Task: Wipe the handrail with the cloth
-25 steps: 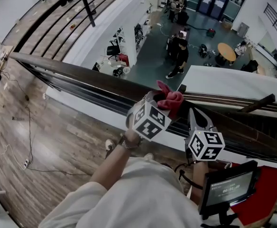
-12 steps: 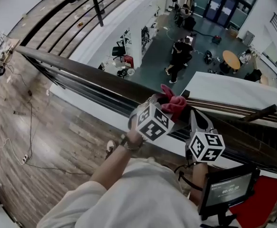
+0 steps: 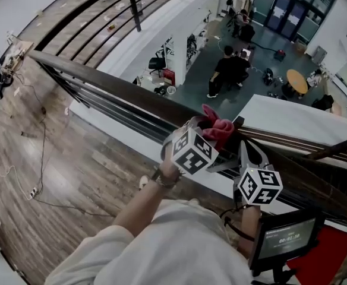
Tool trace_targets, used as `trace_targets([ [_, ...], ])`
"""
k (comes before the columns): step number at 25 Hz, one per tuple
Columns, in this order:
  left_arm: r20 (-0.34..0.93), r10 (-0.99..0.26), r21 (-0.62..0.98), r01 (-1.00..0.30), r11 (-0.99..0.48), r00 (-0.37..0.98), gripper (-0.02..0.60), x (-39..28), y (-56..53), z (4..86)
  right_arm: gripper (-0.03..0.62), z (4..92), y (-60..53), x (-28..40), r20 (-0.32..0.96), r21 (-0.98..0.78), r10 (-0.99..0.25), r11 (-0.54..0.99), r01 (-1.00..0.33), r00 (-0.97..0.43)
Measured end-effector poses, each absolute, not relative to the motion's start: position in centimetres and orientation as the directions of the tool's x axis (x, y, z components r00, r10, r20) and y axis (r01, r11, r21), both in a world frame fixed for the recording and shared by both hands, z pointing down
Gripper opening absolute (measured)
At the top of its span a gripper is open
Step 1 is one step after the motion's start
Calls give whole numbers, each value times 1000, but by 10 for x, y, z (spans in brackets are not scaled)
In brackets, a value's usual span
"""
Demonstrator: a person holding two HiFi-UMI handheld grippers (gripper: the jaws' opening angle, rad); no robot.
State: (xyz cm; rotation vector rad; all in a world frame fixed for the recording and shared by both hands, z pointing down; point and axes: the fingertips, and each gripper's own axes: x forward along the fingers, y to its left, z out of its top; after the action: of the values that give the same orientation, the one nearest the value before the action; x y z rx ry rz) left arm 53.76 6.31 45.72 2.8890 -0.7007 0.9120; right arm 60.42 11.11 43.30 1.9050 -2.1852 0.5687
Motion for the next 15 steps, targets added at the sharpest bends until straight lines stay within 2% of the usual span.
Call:
trace_targets([
  [15, 524, -433, -59, -476, -877, 733, 138, 491, 41, 459, 3, 430, 90, 563, 396, -163, -902, 118, -980, -174],
])
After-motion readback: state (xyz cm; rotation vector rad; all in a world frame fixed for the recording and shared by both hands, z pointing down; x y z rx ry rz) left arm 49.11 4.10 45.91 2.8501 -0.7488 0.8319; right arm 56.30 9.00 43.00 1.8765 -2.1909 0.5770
